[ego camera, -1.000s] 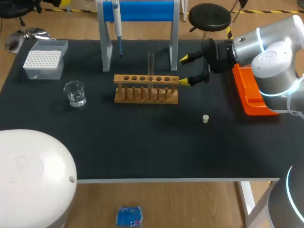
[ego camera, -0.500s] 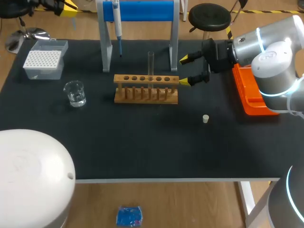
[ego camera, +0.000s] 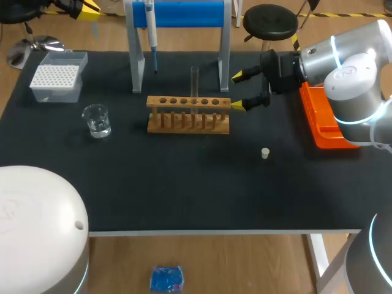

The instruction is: Invert the test tube, pick up the pipette, mount the tip to pipette, aspirate from beaker and dispense into the tube, eject the tip, return the pipette, and cap with the stopper.

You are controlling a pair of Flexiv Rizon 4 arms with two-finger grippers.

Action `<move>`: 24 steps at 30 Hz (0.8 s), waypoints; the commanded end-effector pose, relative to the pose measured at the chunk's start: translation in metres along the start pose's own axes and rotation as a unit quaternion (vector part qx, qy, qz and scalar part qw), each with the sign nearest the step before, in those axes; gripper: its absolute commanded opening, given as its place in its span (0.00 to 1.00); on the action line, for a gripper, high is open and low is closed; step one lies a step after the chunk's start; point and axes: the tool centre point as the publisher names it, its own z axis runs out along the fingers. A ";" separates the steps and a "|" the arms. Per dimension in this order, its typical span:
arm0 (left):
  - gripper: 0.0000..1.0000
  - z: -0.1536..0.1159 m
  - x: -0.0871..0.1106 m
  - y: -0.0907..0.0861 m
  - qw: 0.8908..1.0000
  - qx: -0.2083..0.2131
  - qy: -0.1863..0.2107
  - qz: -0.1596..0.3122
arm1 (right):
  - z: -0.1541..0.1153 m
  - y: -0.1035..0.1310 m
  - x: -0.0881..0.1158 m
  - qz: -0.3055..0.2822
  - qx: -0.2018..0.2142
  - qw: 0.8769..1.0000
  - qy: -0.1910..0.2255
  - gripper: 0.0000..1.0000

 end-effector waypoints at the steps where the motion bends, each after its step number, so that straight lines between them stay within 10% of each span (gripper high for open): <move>1: 0.00 -0.001 -0.001 0.000 1.000 -0.001 0.003 0.000 | 0.000 0.000 0.000 0.000 0.000 1.000 0.000 1.00; 24: 0.00 0.103 0.049 -0.034 0.997 -0.017 0.060 0.037 | 0.000 0.000 0.000 0.000 0.000 1.000 0.000 1.00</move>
